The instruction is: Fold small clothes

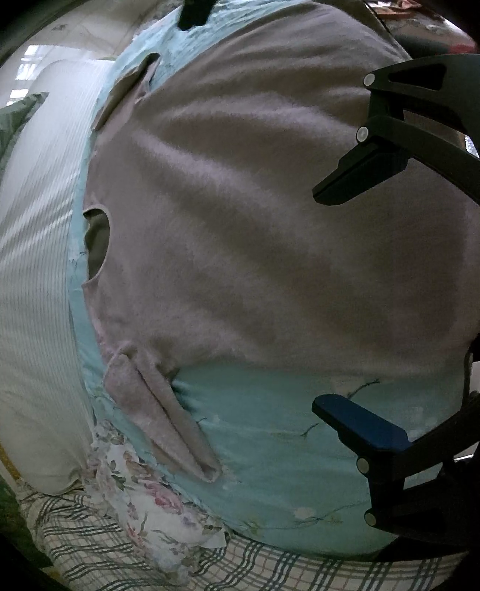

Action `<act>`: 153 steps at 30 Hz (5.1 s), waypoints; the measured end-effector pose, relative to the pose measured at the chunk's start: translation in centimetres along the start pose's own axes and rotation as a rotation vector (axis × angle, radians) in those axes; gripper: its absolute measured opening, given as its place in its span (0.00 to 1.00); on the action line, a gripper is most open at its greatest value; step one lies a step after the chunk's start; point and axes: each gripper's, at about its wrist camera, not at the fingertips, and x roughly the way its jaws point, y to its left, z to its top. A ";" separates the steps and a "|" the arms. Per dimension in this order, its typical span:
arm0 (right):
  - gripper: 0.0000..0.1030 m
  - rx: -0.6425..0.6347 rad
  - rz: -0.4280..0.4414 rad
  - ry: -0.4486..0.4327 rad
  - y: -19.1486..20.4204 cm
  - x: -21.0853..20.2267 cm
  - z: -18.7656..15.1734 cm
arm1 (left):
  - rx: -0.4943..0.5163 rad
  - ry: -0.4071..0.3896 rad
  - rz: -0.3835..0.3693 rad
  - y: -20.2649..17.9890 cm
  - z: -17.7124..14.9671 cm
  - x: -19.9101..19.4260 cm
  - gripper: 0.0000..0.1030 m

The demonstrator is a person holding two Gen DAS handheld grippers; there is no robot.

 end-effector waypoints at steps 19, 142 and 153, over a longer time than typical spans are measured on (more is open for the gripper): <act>0.68 0.312 -0.183 -0.125 -17.5 11.6 19.7 | -0.015 0.027 -0.033 -0.5 6.3 6.0 0.99; 0.63 0.115 0.148 0.160 7.7 9.3 -0.4 | -0.124 0.015 -0.137 20.0 19.6 19.9 0.70; 0.63 0.118 0.189 0.149 8.2 9.2 -1.1 | -0.264 -0.117 -0.205 18.2 18.2 15.3 0.04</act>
